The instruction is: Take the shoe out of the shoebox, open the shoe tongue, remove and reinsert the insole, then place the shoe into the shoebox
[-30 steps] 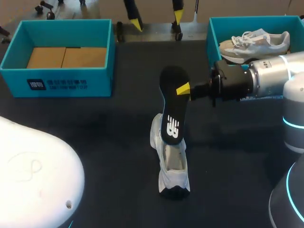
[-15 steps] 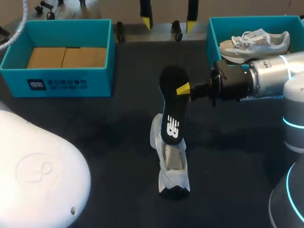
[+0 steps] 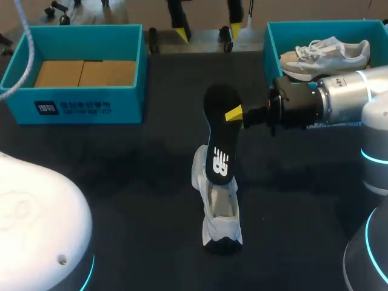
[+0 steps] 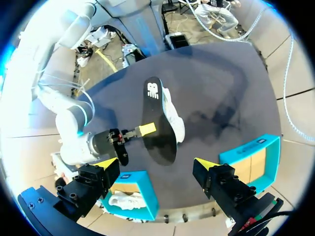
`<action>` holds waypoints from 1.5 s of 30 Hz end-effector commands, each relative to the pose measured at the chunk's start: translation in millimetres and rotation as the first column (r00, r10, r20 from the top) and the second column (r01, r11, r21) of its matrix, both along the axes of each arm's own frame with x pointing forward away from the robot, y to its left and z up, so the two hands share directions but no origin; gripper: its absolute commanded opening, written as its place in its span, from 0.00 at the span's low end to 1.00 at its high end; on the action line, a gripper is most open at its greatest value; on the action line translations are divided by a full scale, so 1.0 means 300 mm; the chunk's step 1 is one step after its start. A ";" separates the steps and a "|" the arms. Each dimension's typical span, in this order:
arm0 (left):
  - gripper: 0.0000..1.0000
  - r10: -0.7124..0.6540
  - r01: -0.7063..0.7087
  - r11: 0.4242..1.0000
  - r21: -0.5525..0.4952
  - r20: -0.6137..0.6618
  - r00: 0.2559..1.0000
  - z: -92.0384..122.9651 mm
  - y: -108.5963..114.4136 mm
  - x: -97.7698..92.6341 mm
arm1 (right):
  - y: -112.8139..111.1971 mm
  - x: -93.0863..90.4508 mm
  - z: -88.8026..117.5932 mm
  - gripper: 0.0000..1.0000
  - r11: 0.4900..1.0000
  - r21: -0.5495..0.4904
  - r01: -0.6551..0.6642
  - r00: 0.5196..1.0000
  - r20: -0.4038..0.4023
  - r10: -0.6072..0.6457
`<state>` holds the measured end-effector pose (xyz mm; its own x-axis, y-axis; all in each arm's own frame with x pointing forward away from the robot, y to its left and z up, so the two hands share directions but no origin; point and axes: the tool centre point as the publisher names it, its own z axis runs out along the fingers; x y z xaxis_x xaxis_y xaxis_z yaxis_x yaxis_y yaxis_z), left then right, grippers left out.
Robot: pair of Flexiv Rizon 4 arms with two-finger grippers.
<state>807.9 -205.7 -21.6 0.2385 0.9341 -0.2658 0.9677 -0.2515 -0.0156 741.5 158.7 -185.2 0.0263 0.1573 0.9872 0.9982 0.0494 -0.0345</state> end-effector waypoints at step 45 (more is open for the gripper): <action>1.00 -0.150 -0.024 0.554 -0.832 -0.128 0.980 -0.246 0.243 -0.093 | 0.003 -0.003 0.000 0.00 1.000 -0.003 0.001 1.000 0.000 -0.001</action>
<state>785.2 -133.3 -82.5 0.2052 0.5044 -0.8388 0.9540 -0.2945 0.0564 741.3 158.3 -185.0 0.0266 0.1577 0.9871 0.9982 0.0497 -0.0348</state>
